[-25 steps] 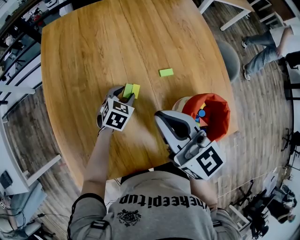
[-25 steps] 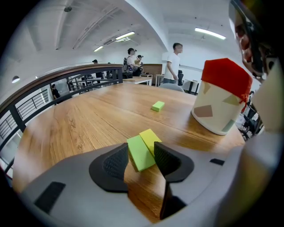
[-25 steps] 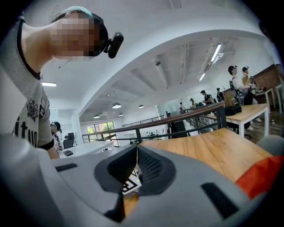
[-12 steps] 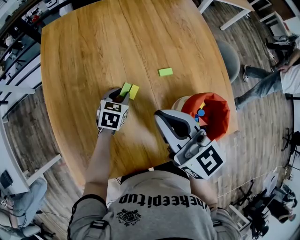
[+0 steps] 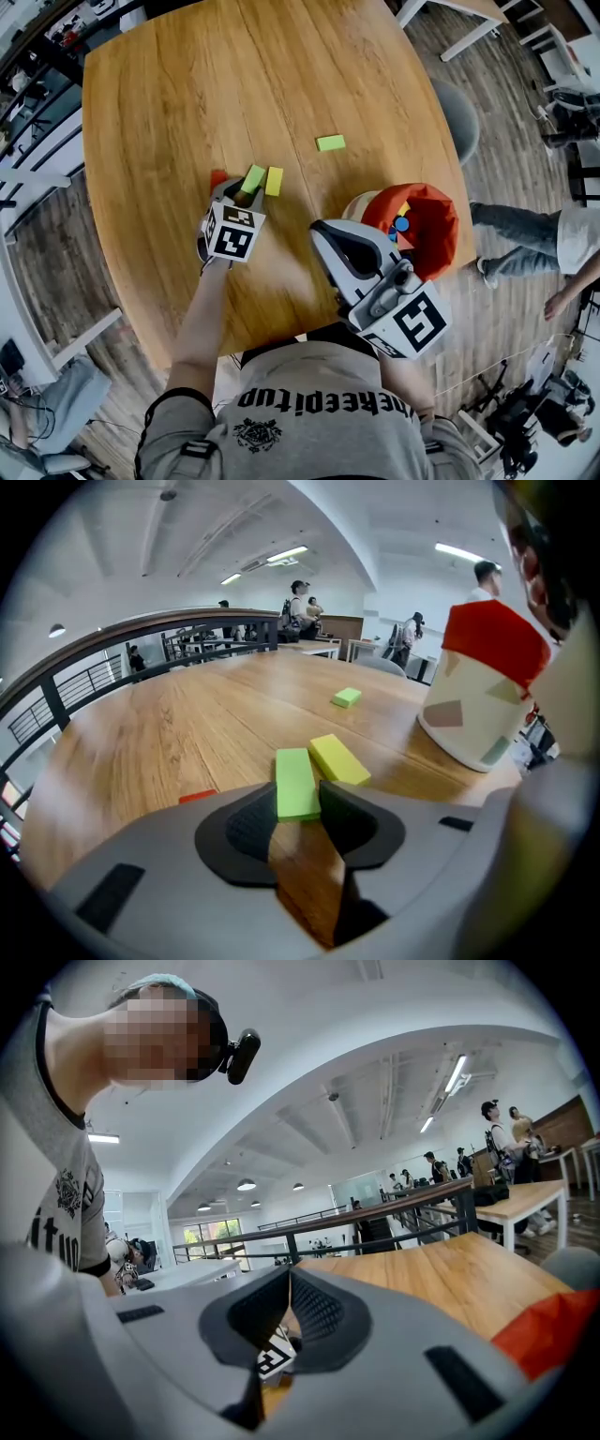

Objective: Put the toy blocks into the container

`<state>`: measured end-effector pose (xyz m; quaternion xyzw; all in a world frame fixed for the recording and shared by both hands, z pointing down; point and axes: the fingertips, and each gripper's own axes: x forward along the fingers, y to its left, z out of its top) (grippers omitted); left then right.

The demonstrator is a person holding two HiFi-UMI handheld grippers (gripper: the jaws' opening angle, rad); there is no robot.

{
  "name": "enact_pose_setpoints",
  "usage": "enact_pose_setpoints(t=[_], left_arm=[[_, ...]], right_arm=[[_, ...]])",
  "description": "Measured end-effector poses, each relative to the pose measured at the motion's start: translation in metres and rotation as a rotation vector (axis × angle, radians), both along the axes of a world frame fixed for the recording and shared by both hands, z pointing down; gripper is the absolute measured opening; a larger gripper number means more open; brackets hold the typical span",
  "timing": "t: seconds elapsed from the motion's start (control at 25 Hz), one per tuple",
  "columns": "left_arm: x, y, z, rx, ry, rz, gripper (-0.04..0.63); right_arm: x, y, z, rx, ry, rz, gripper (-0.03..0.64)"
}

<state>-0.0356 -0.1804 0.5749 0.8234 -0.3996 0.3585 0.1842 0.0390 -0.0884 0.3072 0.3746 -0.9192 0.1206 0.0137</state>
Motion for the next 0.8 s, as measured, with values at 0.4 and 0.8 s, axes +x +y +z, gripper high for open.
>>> enact_pose_setpoints(t=[0.4,0.8], left_arm=[[0.004,0.010,-0.023,0.025,0.119,-0.008,0.147],[0.016,0.028,-0.092,0.131,0.256,0.020,0.147]], right_arm=[[-0.001,0.003,0.003,0.001,-0.006,0.002,0.014],[0.002,0.013,-0.008,0.018,-0.016,0.026,0.012]])
